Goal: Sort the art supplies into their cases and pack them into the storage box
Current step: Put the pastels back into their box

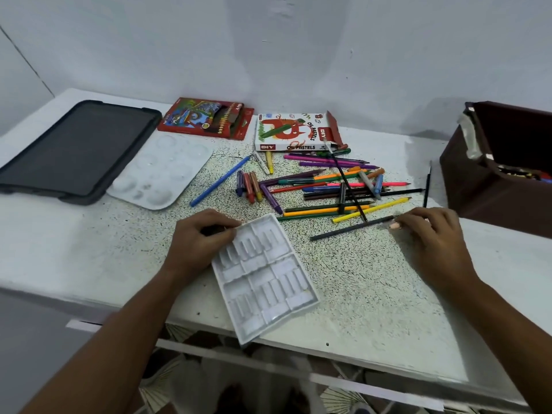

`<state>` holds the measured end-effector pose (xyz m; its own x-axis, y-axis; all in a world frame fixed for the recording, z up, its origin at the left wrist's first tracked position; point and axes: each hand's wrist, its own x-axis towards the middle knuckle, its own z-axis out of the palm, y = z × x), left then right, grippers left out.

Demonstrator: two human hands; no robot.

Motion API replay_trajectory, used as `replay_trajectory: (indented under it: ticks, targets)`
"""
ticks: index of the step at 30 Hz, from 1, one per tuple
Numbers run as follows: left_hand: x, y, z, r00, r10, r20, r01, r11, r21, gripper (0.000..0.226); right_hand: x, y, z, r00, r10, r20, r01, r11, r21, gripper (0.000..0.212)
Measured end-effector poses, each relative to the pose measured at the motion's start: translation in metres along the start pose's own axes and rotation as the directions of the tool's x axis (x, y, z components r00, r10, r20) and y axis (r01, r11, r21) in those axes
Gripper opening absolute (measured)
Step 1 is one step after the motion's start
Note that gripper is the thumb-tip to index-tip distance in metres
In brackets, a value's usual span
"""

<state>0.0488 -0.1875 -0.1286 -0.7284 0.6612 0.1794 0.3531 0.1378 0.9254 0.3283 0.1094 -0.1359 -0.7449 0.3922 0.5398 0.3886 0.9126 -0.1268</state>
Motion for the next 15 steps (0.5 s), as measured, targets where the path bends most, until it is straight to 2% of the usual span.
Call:
replay_trajectory:
  ticks: [1, 3, 5, 7, 10, 15]
  targets:
    - [0.000, 0.000, -0.001, 1.000, -0.026, -0.014, 0.025, 0.999, -0.030, 0.019, 0.002, -0.008, -0.003, 1.000, 0.006, -0.004, -0.006, 1.000, 0.010, 0.023]
    - [0.000, -0.001, -0.001, 0.998, -0.053, -0.032, 0.051, 0.996, -0.077, 0.014, 0.010, -0.039, -0.012, 0.998, 0.025, 0.062, -0.034, 0.988, 0.149, 0.025]
    - [0.000, -0.002, -0.002, 0.996, -0.075, -0.047, 0.071, 0.993, -0.091, 0.012, 0.023, -0.082, -0.024, 0.982, 0.035, 0.187, -0.094, 0.942, 0.322, 0.027]
    - [0.001, -0.003, -0.002, 0.994, -0.091, -0.067, 0.084, 0.992, -0.092, 0.011, 0.033, -0.124, -0.034, 0.938, 0.002, 0.347, -0.155, 0.897, 0.415, 0.025]
    - [0.003, -0.004, -0.002, 0.992, -0.088, -0.087, 0.082, 0.994, -0.066, 0.018, 0.040, -0.167, -0.041, 0.852, -0.023, 0.523, -0.241, 0.869, 0.431, 0.026]
    - [0.002, -0.003, -0.002, 0.993, -0.081, -0.089, 0.076, 0.996, -0.055, 0.018, 0.036, -0.189, -0.031, 0.829, 0.037, 0.558, -0.277, 0.894, 0.352, 0.021]
